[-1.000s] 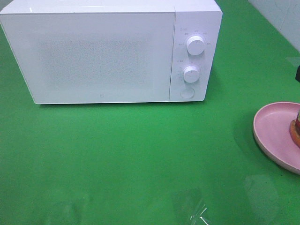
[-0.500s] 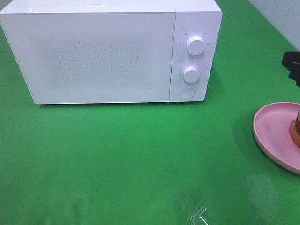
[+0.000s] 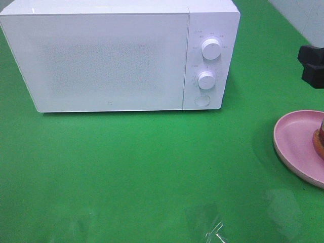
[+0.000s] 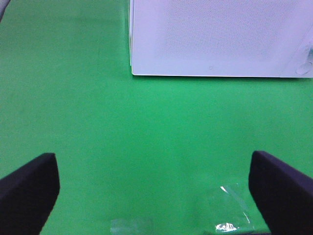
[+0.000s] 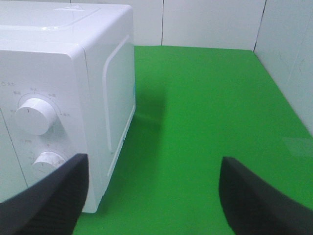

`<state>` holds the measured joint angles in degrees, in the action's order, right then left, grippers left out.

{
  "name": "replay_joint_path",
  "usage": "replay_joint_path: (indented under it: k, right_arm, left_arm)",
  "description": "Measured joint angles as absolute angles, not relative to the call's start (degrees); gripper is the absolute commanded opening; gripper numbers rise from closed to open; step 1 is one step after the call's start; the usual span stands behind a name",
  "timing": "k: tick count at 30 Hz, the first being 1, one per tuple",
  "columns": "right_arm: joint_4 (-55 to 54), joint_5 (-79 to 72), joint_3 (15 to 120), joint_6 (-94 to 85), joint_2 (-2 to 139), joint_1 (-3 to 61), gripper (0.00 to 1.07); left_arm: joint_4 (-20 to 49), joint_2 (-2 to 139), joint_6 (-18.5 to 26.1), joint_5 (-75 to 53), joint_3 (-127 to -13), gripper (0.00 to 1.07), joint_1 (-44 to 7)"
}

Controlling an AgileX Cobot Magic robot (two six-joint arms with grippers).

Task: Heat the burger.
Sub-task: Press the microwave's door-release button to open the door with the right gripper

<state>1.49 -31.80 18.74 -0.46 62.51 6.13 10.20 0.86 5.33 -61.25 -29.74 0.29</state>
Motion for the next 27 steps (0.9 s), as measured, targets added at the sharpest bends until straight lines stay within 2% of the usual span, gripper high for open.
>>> replay_joint_path:
  k: [5,6,9,11,18,20,22,27]
  right_arm:
    - [-3.6,-36.5,17.5,-4.7,64.9,11.1,0.72]
    - [-4.8,-37.9,17.4,-7.6,65.9,13.8,0.72]
    - [-5.8,-38.8,17.3,-9.0,66.8,15.2,0.72]
    - [-11.1,-42.1,17.3,-13.2,70.6,19.9,0.72]
    - [-18.7,-46.4,17.3,-16.8,75.6,26.1,0.72]
    - [-21.6,-48.8,17.3,-18.0,77.3,28.6,0.72]
    - [-28.2,-53.7,17.4,-20.3,80.5,34.0,0.72]
    - [-35.8,-57.7,17.4,-21.9,83.0,39.1,0.72]
  left_arm:
    - [10.2,0.9,5.3,-61.2,-29.7,0.98,0.3]
    - [10.2,0.9,5.3,-61.2,-29.7,0.98,0.3]
    - [10.2,0.9,5.3,-61.2,-29.7,0.98,0.3]
    - [10.2,0.9,5.3,-61.2,-29.7,0.98,0.3]
    - [10.2,0.9,5.3,-61.2,-29.7,0.98,0.3]
    - [10.2,0.9,5.3,-61.2,-29.7,0.98,0.3]
    - [10.2,0.9,5.3,-61.2,-29.7,0.98,0.3]
    - [10.2,0.9,5.3,-61.2,-29.7,0.98,0.3]
